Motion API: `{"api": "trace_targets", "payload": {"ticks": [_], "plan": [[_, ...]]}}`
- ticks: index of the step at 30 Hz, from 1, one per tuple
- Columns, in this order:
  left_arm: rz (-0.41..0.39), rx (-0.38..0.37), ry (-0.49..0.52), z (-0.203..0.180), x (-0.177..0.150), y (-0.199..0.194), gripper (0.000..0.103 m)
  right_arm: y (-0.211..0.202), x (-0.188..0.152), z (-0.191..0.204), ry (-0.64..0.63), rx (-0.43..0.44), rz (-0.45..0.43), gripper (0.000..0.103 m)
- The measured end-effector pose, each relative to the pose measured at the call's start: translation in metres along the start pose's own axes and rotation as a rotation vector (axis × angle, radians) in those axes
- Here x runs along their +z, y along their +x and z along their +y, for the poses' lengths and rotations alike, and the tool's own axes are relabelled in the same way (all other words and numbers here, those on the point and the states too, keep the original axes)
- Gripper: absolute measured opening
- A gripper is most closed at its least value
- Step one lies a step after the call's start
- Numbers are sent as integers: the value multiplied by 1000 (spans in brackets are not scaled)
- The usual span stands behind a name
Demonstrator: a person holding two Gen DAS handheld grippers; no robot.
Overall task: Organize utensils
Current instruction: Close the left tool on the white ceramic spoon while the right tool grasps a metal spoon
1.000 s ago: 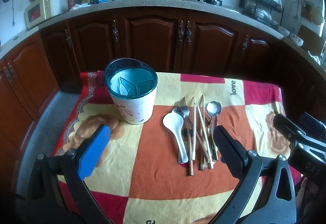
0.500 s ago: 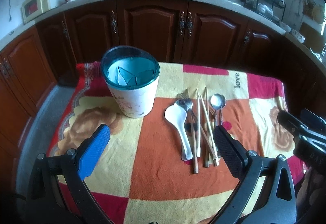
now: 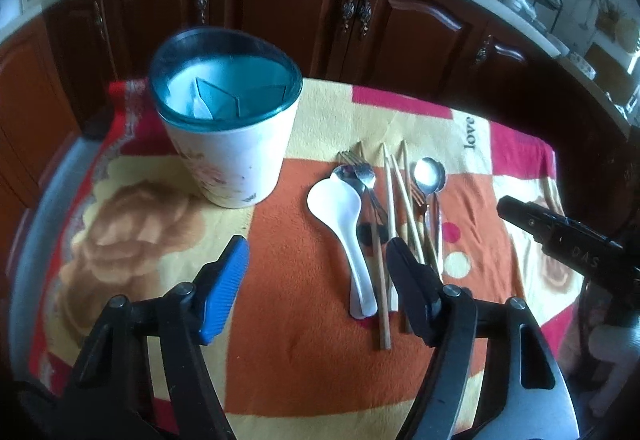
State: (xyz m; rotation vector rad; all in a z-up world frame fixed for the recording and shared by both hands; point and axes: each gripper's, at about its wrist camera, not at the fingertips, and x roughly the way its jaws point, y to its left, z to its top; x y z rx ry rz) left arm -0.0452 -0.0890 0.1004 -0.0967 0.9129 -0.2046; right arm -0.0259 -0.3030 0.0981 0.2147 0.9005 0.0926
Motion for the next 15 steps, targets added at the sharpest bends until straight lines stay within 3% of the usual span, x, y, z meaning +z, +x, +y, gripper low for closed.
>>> {"api": "trace_targets", "payload": {"ticks": [5, 10, 15], "plan": [[40, 13, -42, 0, 4, 28, 69, 25, 11, -6, 14, 48, 21, 55], [80, 24, -97, 4, 7, 54, 61, 49, 21, -14, 22, 55, 35, 54], [88, 39, -144, 6, 10, 73, 60, 74, 27, -26, 60, 62, 63, 44]]}}
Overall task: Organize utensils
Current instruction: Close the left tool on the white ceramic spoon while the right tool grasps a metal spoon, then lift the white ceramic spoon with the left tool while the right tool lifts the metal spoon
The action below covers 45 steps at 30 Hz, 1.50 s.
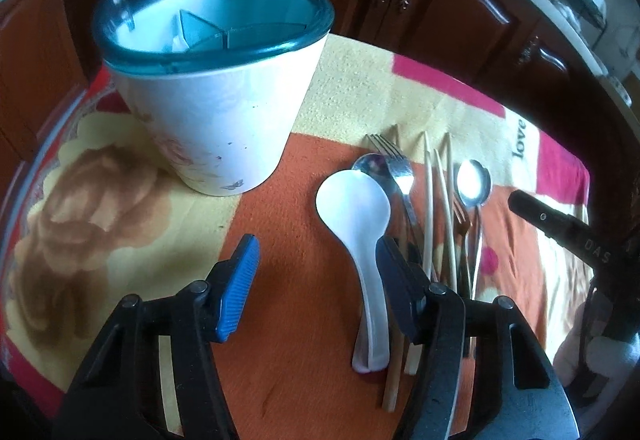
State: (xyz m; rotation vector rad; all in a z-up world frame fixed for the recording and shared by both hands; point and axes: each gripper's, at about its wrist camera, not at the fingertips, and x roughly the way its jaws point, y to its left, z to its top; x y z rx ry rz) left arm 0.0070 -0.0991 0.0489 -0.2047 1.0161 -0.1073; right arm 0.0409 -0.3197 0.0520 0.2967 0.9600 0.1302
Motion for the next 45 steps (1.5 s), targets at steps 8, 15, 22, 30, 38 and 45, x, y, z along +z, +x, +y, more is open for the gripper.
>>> {"api": "trace_targets", "payload": {"ticks": [8, 15, 22, 30, 38, 45], "plan": [[-2, 12, -58, 0, 5, 18, 60, 26, 15, -5, 2, 33, 13, 33], [33, -6, -117, 3, 6, 37, 42, 42, 20, -10, 14, 86, 26, 21], [42, -48, -130, 4, 7, 40, 11, 46, 16, -14, 33, 147, 25, 1], [56, -113, -83, 8, -3, 24, 3, 31, 4, -10, -16, 137, 12, 0], [72, -113, -18, 9, -21, 4, 3, 29, 15, -11, -46, 104, -29, 33], [91, -109, 19, 19, -20, 4, 20, 46, 21, -15, -67, 93, 20, 33]]}}
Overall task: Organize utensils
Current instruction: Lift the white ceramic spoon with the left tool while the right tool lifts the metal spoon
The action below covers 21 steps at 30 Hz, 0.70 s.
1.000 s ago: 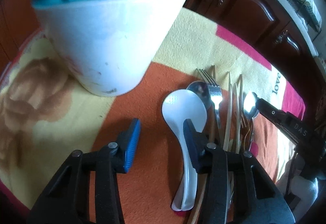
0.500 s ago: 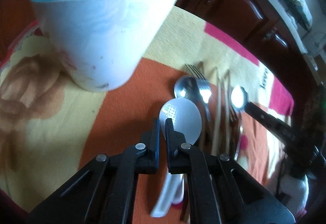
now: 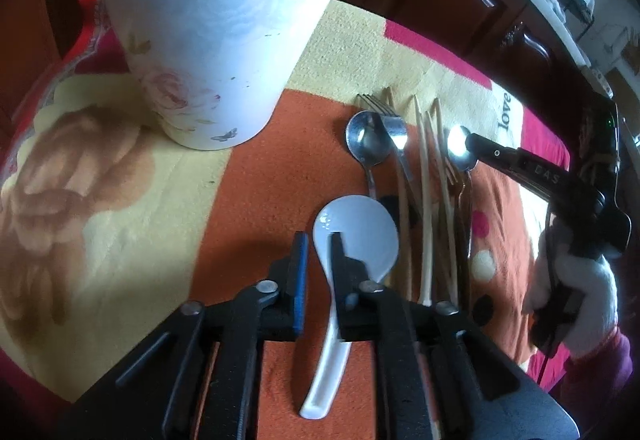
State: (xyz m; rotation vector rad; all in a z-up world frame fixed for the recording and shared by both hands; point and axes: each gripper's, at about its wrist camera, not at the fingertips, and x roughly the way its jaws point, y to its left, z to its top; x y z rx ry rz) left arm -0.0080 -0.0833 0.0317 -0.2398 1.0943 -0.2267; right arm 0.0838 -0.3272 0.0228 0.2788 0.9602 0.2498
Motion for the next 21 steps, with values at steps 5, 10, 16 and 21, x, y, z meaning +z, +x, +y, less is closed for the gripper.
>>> {"api": "trace_targets", "payload": {"ticks": [5, 10, 16, 21], "plan": [[2, -12, -1, 8, 6, 5, 38, 9, 5, -2, 5, 53, 11, 33], [6, -10, 44, 0, 9, 15, 44, 17, 6, 0, 6, 112, 24, 16], [24, -21, 103, -17, 12, 24, 13, 13, -2, 4, -1, 127, 21, 2], [30, -15, 146, -21, -1, 16, 7, 8, -13, 8, -21, 165, 53, 2]]}}
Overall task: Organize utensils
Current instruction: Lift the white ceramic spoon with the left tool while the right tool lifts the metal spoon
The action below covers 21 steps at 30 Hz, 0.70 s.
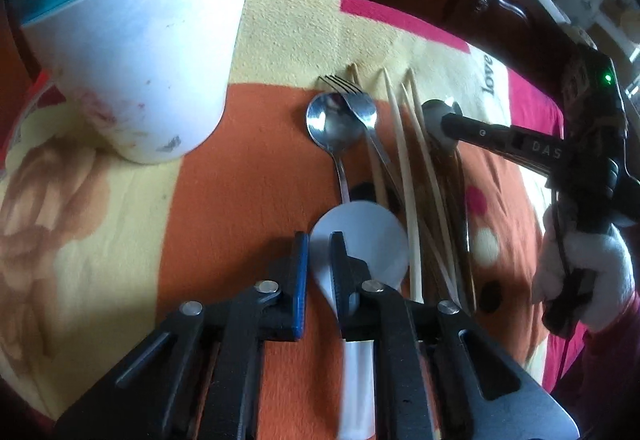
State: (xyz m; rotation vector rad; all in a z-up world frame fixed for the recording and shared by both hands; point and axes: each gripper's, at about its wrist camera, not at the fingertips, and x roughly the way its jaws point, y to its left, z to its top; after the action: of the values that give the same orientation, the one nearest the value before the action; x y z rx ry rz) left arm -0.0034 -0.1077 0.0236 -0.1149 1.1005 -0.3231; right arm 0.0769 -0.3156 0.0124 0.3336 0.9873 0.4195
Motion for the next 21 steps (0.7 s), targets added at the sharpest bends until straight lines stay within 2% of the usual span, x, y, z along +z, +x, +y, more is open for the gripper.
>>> {"api": "trace_targets", "payload": {"ticks": [4, 9, 11, 12, 13, 21], "plan": [[22, -3, -14, 6, -13, -8, 6, -2, -6, 2, 0, 53, 22, 2], [41, -39, -12, 10, -14, -9, 6, 1, -6, -1, 15, 52, 50, 2], [47, -55, -5, 12, -11, -7, 13, 4, -4, -3, 17, 52, 55, 9], [48, -64, 4, 12, -10, -6, 23, 4, -3, -3, 12, 53, 55, 11], [47, -81, 19, 11, -8, -6, 29, 5, -2, -3, 5, 52, 55, 12], [61, -108, 178, -2, 1, 2, 31, 13, -1, -11, 48, 101, 40, 12]]}}
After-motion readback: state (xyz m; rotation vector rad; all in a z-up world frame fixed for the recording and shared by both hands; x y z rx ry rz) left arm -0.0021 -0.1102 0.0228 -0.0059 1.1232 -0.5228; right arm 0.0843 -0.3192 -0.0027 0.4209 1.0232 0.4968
